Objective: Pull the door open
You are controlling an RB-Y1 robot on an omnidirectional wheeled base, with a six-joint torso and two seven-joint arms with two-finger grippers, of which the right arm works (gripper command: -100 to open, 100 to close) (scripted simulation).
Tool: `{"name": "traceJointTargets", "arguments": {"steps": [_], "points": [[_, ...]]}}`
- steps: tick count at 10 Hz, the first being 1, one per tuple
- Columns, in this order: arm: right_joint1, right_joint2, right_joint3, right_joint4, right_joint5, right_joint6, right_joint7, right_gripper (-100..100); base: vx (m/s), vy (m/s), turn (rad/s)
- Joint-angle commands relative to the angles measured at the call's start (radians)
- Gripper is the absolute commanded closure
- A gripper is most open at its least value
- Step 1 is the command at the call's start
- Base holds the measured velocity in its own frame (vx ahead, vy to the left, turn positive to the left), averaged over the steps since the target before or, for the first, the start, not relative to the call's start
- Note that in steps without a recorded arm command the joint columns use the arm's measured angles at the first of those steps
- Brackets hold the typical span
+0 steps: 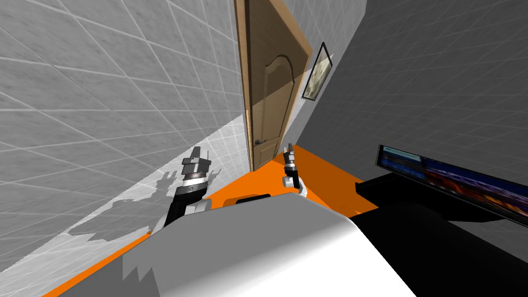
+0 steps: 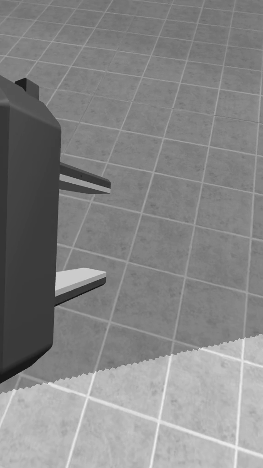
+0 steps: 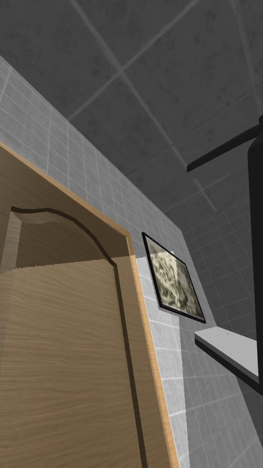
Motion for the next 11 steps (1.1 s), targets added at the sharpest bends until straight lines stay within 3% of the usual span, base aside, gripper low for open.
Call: {"name": "traceJointTargets", "arguments": {"steps": [1, 2, 5, 6, 7, 8, 11], "points": [[-0.027, -0.007, 0.0, 0.05, 0.0, -0.001, -0.005, -100, 0.038, -0.058, 0.168], [-0.027, -0.007, 0.0, 0.066, 0.0, -0.001, -0.005, -100, 0.031, -0.053, 0.059], [-0.074, -0.02, -0.002, 0.16, -0.002, -0.007, -0.014, -100, 0.031, -0.047, 0.106], [-0.074, -0.02, -0.002, 0.171, -0.002, -0.007, -0.014, -100, 0.029, -0.037, 0.084], [-0.098, -0.026, -0.002, 0.204, -0.002, -0.011, -0.018, -100, 0.048, -0.041, 0.135], [-0.098, -0.026, -0.002, 0.225, -0.002, -0.011, -0.018, -100, 0.031, -0.045, 0.069], [-0.145, -0.039, -0.003, 0.317, -0.003, -0.018, -0.027, -100, 0.026, -0.05, 0.125]]}}
